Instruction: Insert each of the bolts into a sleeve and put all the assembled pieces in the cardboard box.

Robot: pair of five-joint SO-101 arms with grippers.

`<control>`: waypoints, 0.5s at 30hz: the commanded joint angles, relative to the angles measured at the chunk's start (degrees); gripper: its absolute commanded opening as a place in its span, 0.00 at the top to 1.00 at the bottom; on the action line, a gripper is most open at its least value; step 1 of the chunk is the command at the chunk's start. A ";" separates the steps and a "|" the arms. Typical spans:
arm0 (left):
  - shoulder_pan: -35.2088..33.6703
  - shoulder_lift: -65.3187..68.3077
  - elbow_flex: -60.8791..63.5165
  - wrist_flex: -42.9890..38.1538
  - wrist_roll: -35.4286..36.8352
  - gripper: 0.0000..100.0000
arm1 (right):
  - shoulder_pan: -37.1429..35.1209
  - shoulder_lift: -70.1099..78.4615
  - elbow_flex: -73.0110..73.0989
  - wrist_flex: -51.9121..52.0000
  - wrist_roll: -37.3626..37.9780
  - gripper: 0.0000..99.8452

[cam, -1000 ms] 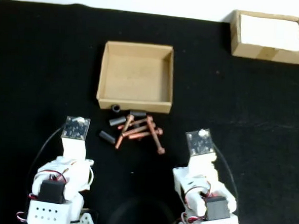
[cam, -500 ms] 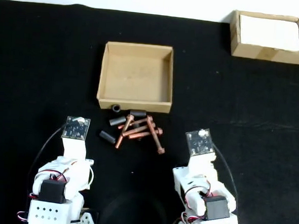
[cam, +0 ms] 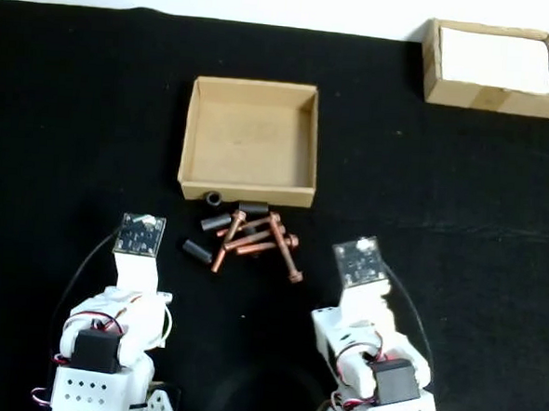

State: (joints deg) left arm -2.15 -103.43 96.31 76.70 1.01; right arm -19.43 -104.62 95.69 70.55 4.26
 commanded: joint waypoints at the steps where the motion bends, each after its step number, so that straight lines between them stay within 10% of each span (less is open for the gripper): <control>1: 0.66 -0.22 0.92 0.35 -0.26 0.99 | -0.48 -0.48 7.25 -4.88 0.00 0.99; 15: 0.66 -0.22 0.92 0.35 -0.26 0.99 | -0.75 -0.40 -12.26 -6.90 0.09 0.99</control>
State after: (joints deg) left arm -2.15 -103.43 96.31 76.70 1.01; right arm -19.78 -104.62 90.15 62.81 4.26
